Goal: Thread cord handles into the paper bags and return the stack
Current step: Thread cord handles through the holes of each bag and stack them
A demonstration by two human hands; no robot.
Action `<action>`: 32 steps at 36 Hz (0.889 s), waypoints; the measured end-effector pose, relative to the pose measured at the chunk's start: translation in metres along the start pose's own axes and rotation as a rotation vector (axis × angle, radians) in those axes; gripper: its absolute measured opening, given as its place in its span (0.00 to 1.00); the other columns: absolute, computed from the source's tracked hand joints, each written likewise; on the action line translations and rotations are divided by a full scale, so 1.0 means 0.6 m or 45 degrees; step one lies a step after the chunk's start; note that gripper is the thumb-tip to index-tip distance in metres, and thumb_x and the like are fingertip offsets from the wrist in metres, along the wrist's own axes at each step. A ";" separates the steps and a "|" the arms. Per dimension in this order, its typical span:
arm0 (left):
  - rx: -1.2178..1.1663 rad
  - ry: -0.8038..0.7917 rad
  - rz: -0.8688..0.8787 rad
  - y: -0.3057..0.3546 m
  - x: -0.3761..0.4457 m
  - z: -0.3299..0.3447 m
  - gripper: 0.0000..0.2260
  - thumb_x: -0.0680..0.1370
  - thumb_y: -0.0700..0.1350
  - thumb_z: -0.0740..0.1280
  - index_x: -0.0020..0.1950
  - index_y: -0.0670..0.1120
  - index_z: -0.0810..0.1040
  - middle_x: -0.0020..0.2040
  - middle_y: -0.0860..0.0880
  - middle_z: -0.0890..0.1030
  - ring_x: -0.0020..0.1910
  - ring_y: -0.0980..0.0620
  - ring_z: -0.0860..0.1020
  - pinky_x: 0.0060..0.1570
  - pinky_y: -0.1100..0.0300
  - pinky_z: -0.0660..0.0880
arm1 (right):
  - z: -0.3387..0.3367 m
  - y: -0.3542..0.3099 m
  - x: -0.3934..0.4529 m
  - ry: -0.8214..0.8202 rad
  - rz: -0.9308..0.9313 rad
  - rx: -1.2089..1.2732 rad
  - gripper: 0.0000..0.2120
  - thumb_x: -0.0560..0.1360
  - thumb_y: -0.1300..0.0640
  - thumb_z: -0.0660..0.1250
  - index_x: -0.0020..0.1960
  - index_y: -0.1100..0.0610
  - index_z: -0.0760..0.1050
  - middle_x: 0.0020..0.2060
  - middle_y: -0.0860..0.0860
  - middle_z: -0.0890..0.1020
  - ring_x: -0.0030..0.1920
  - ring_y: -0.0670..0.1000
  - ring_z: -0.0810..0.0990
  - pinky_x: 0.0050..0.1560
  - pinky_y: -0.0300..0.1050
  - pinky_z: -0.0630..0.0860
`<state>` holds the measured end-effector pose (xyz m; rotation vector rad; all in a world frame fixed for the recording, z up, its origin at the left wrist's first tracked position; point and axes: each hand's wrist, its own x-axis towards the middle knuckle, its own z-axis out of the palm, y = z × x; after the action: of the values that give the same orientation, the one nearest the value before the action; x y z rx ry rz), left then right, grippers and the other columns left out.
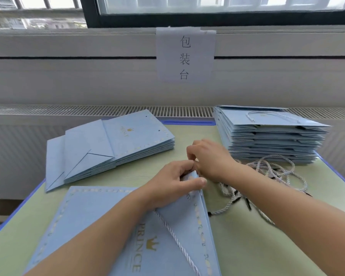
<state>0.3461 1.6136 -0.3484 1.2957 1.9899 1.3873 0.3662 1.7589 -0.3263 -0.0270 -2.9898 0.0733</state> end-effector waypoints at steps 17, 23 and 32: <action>-0.295 0.029 -0.092 -0.014 0.006 -0.044 0.10 0.67 0.50 0.67 0.41 0.44 0.75 0.33 0.58 0.75 0.33 0.62 0.70 0.36 0.72 0.67 | -0.024 -0.012 -0.117 -0.352 0.096 1.149 0.07 0.75 0.66 0.65 0.40 0.57 0.75 0.30 0.50 0.79 0.29 0.44 0.72 0.30 0.33 0.66; -0.360 0.019 -0.123 -0.015 0.005 -0.045 0.12 0.64 0.53 0.66 0.41 0.45 0.76 0.30 0.57 0.73 0.29 0.59 0.69 0.31 0.68 0.66 | -0.010 -0.025 -0.116 -0.357 0.112 1.389 0.05 0.75 0.69 0.64 0.42 0.62 0.76 0.32 0.52 0.79 0.31 0.44 0.75 0.34 0.36 0.72; -0.418 0.005 -0.177 -0.018 0.006 -0.048 0.13 0.65 0.52 0.66 0.43 0.44 0.76 0.33 0.46 0.73 0.31 0.49 0.70 0.34 0.56 0.65 | 0.006 -0.039 -0.114 -0.258 0.161 1.640 0.14 0.76 0.70 0.62 0.36 0.56 0.75 0.23 0.45 0.76 0.22 0.41 0.69 0.26 0.34 0.63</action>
<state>0.3181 1.6006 -0.3450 0.9907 1.7260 1.5667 0.4330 1.7341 -0.3389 -0.0582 -2.5064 1.9914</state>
